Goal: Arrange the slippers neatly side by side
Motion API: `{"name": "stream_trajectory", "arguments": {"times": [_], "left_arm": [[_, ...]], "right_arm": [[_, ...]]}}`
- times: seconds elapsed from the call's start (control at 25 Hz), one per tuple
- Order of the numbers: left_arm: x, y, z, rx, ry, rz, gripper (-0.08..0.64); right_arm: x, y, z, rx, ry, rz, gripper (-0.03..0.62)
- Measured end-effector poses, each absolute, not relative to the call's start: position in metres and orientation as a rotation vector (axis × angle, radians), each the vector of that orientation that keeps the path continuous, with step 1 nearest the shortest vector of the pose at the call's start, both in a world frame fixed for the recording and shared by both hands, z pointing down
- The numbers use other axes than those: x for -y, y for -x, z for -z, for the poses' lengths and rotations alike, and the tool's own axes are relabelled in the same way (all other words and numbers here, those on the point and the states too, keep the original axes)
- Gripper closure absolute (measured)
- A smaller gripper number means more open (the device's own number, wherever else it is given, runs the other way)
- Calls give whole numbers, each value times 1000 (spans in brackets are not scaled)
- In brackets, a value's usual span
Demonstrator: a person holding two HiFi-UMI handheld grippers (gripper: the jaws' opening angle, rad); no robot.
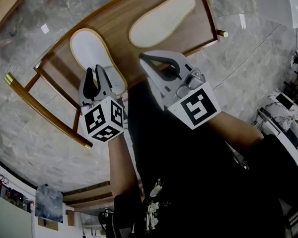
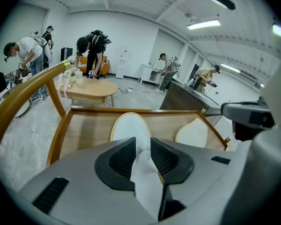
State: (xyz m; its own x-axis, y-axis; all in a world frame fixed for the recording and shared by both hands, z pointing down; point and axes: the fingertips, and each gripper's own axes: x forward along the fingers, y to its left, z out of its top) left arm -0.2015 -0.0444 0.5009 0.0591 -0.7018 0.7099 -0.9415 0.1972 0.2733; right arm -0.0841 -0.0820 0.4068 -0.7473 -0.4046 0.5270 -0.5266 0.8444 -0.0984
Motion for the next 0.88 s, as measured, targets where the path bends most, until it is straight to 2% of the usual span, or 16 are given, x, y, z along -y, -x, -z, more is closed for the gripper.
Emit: {"name": "stream_trajectory", "arguments": {"times": [0.4,0.56,0.72,0.88], "left_arm": [[38,194,-462,1739,-1657,-475,469],[54,166,-449,1717,-1743,-546,473],[73,135,-452,1712,-1749,-525,529],[81,98,-460,1645,-1756,-504,532]], "right_arm": [[97,69,-377,2571,-747,-300,597],[105,55,-384,2567,-751,-351,597],[119,36,-392,2559,-742,-352,597],[129,11,-402,2528,-735,-389,597]]}}
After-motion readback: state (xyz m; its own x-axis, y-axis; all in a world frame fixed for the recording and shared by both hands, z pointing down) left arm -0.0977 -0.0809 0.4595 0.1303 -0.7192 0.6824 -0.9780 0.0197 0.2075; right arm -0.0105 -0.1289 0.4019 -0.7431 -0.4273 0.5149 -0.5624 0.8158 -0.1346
